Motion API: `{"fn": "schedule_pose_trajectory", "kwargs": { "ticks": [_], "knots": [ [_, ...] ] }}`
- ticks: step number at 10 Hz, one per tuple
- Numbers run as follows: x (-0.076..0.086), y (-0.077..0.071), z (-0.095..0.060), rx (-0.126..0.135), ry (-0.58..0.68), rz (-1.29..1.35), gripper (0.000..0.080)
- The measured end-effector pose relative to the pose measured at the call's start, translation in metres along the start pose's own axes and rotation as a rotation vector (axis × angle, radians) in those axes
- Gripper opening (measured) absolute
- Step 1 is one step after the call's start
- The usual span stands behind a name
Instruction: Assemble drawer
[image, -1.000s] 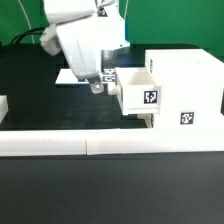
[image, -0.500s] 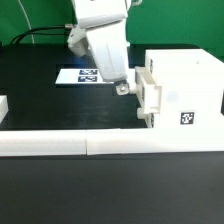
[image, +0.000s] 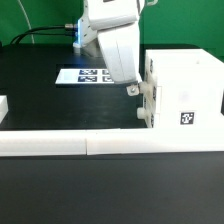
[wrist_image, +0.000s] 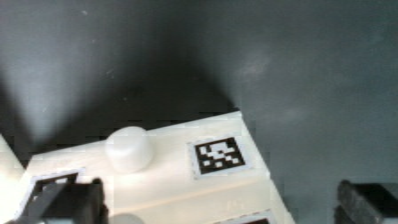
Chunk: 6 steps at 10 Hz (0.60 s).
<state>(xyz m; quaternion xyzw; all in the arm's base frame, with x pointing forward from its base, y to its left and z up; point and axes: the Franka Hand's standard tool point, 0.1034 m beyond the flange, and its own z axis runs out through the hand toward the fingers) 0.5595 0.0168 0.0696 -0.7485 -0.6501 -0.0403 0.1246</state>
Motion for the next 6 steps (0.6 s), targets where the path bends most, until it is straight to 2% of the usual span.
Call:
{"fn": "schedule_pose_trajectory", "kwargs": {
  "ticks": [1, 3, 6],
  "knots": [
    [-0.016, -0.003, -0.006, 0.006, -0.003, 0.006, 0.0649],
    [-0.034, -0.007, -0.014, -0.001, -0.008, 0.021, 0.0648],
    [-0.037, -0.009, -0.013, 0.001, -0.006, 0.032, 0.0648]
  ]
}}
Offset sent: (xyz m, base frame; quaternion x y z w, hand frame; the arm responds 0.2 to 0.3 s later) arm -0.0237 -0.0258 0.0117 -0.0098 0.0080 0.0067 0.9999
